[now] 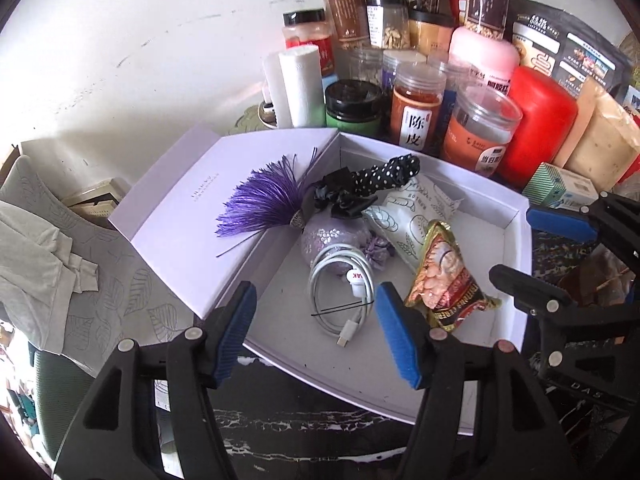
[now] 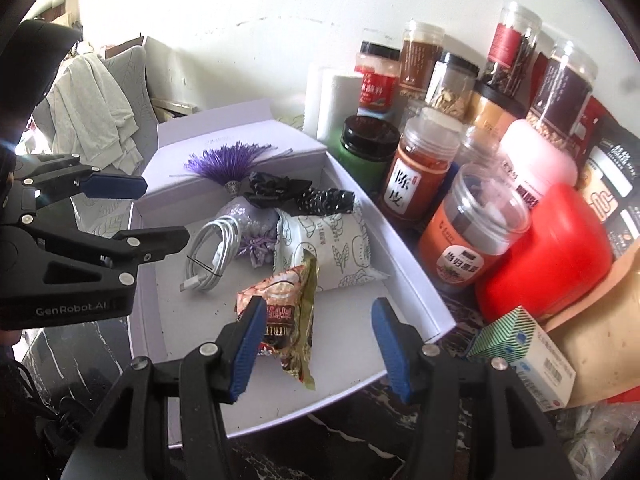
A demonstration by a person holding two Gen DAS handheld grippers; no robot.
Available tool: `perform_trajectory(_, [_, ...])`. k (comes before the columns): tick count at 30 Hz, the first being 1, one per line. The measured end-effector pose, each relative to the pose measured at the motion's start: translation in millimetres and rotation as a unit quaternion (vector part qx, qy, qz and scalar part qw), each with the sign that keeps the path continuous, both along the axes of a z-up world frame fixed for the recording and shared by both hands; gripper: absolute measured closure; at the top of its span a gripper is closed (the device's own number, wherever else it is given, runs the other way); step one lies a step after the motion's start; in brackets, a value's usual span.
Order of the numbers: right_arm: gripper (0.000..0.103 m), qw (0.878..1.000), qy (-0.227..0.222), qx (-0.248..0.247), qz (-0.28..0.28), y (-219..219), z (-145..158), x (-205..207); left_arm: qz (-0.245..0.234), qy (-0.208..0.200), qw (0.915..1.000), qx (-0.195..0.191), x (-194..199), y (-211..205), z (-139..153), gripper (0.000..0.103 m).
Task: Organize objects
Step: 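Open both tools to release the cable and snack bag in the box, then withdraw both tools from the box toward the red packet on the table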
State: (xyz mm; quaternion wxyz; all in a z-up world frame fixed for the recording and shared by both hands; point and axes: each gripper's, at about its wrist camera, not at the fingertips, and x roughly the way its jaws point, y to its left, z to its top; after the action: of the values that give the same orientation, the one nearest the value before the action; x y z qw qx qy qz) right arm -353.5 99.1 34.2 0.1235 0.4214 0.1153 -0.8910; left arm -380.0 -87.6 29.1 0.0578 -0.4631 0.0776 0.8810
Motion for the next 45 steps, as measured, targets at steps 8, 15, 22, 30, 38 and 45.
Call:
perform_trajectory(8, [0.045, 1.000, 0.030, -0.002, 0.001, 0, 30, 26, 0.009, 0.031, 0.9995, -0.002, 30, 1, 38, 0.041])
perform_trajectory(15, [0.045, 0.998, 0.057, -0.006, -0.001, 3, 58, 55, 0.015, 0.060, 0.9981, 0.000, 68, 1, 72, 0.041])
perform_trajectory(22, [0.041, 0.996, 0.088, -0.011, -0.004, 5, 86, 91, 0.026, 0.087, 0.9959, -0.007, 113, 3, 101, 0.036])
perform_trajectory(30, [0.035, 0.993, 0.119, -0.011, -0.013, 8, 110, 132, 0.035, 0.113, 0.9929, -0.009, 169, 10, 127, 0.028])
perform_trajectory(38, [0.033, 0.991, 0.135, -0.011, -0.024, 18, 123, 173, 0.044, 0.128, 0.9907, -0.013, 217, 19, 138, 0.027])
perform_trajectory(45, [0.031, 0.989, 0.142, -0.015, -0.030, 25, 122, 205, 0.055, 0.139, 0.9886, -0.018, 261, 24, 137, 0.022])
